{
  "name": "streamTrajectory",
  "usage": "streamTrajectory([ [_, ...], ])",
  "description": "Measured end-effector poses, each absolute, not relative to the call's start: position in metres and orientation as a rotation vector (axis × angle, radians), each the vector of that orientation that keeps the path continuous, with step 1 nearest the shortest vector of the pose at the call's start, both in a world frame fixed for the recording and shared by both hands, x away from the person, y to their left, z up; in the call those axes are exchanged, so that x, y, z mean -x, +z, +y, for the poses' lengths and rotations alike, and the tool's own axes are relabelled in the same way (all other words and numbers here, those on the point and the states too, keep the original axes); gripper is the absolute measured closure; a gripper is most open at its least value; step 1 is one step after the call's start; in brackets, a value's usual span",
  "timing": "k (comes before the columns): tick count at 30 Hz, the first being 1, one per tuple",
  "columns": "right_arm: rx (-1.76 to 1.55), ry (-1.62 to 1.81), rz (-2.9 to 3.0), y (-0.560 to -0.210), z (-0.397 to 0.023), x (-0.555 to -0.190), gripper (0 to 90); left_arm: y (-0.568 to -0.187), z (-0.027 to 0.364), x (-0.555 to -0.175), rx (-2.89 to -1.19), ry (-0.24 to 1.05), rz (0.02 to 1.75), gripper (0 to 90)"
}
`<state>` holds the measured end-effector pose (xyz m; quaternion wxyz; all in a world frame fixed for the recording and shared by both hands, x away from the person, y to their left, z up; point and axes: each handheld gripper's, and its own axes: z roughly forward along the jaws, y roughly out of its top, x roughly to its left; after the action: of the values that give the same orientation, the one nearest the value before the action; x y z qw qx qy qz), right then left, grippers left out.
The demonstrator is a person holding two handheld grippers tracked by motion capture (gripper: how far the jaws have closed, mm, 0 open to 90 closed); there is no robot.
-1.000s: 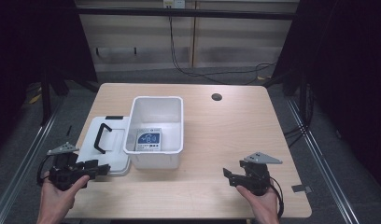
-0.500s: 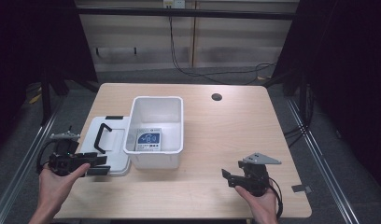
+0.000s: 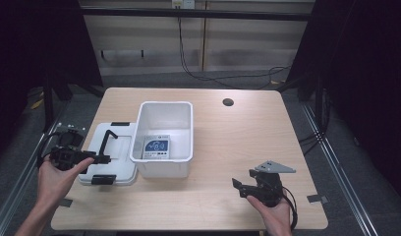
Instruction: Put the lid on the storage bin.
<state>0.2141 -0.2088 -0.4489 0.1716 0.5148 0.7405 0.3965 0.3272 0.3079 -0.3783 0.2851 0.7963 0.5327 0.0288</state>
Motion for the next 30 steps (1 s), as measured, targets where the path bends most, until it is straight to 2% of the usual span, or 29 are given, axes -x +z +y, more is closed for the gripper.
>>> streamTrajectory([
  [5, -1.469, 1.114, 2.115, -0.449, -0.209, -0.214, 27.8, -0.374, 0.310, -0.334, -2.127, 0.069, 1.433, 36.1],
  [10, -1.467, 1.109, 2.121, -0.450, -0.208, -0.214, 27.8, -0.374, 0.310, -0.343, -2.141, 0.059, 1.455, 43.5],
  [15, -1.476, 1.084, 2.142, -0.451, -0.207, -0.215, 27.8, -0.373, 0.310, -0.354, -2.148, 0.074, 1.528, 41.7],
  [22, -1.472, 1.082, 2.152, -0.452, -0.206, -0.215, 27.8, -0.371, 0.308, -0.369, -2.182, 0.082, 1.579, 44.7],
  [25, -1.470, 1.079, 2.161, -0.452, -0.205, -0.215, 27.8, -0.370, 0.310, -0.375, -2.173, 0.086, 1.616, 42.5],
  [29, -1.474, 1.076, 2.167, -0.452, -0.204, -0.216, 27.8, -0.372, 0.309, -0.379, -2.194, 0.078, 1.633, 43.7],
  [30, -1.466, 1.076, 2.171, -0.453, -0.204, -0.216, 27.8, -0.372, 0.311, -0.382, -2.212, 0.091, 1.628, 46.3],
])
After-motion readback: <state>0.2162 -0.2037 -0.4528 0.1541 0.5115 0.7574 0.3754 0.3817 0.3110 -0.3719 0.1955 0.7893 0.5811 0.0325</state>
